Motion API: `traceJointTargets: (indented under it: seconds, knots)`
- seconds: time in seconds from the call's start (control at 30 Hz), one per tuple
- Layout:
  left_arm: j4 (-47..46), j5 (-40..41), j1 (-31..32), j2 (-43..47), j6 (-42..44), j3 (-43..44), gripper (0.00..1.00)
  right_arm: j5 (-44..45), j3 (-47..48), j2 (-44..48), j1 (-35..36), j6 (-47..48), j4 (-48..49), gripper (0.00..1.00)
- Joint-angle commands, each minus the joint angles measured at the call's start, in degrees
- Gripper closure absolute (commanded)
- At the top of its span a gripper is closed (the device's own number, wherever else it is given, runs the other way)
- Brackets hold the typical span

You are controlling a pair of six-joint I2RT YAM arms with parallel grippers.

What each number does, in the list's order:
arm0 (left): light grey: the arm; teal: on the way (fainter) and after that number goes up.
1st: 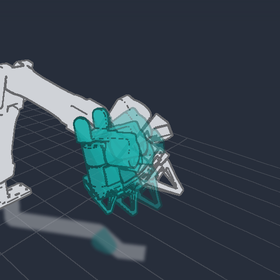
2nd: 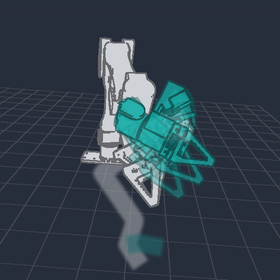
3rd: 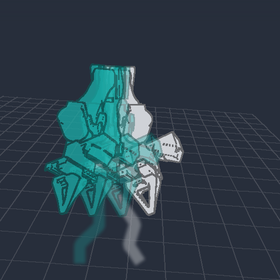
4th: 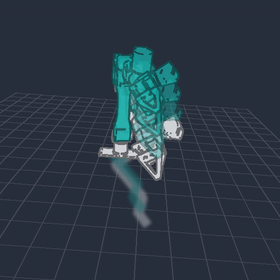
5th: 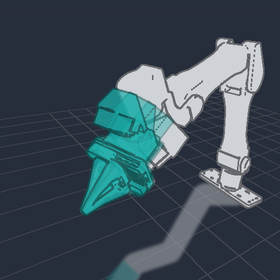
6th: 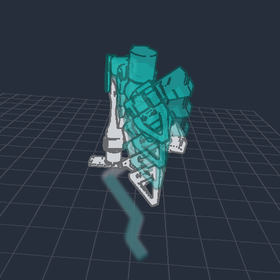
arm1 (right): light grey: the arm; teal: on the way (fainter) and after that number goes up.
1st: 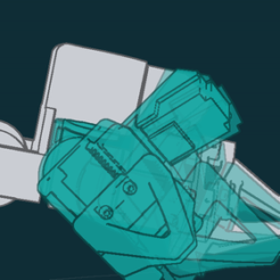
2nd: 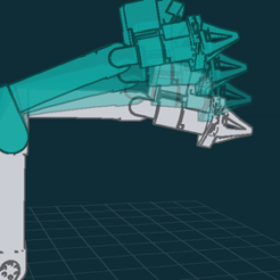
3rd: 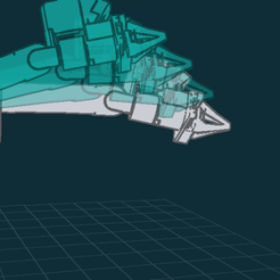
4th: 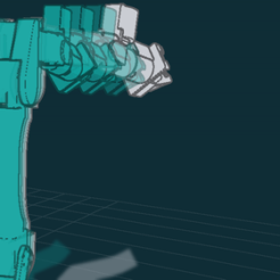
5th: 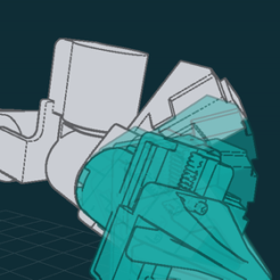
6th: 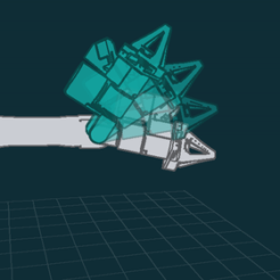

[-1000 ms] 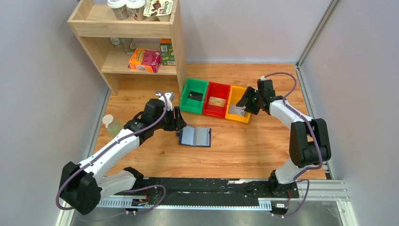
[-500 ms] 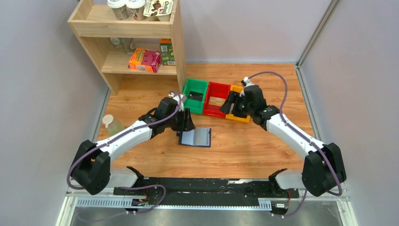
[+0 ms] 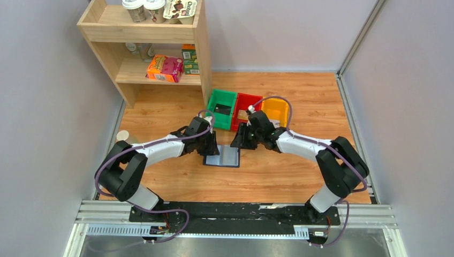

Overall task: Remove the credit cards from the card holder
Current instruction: Remove the credit card from the card holder.

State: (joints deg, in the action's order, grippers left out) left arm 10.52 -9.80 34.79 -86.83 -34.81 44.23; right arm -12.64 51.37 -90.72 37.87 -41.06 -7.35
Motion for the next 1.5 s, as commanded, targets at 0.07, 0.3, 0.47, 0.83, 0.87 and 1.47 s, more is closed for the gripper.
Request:
traceJointTargets:
  seconds: [0.07, 0.3, 0.47, 0.83, 0.87, 1.47]
  knots:
    - [-5.24, 0.75, 0.19, -0.36, -5.88, -5.11, 0.71, -2.03, -0.05, -4.64, 1.24, -1.83, 5.07, 0.59]
    - [-10.25, -1.27, 0.11, -1.41, -11.06, -10.03, 0.75, -4.40, -0.05, -6.93, 1.60, -1.48, 6.83, 0.60]
    - [-10.17, -2.06, 0.28, -1.77, -12.13, -10.65, 0.76, -5.11, 0.57, -8.07, 1.68, -1.13, 6.48, 0.60]
    - [-10.79, -1.01, 0.19, 0.52, -11.77, -10.83, 0.76, -3.87, 1.01, -8.42, 2.39, -0.95, 5.06, 0.59]
    - [-10.79, -1.18, 0.28, 0.26, -11.69, -10.92, 0.76, -4.92, 1.27, -8.86, 2.39, -1.04, 5.42, 0.59]
    - [-14.22, -0.31, 0.20, 11.23, -14.41, -15.66, 0.69, -11.70, 5.84, -11.59, 3.53, -2.71, 11.31, 0.59]
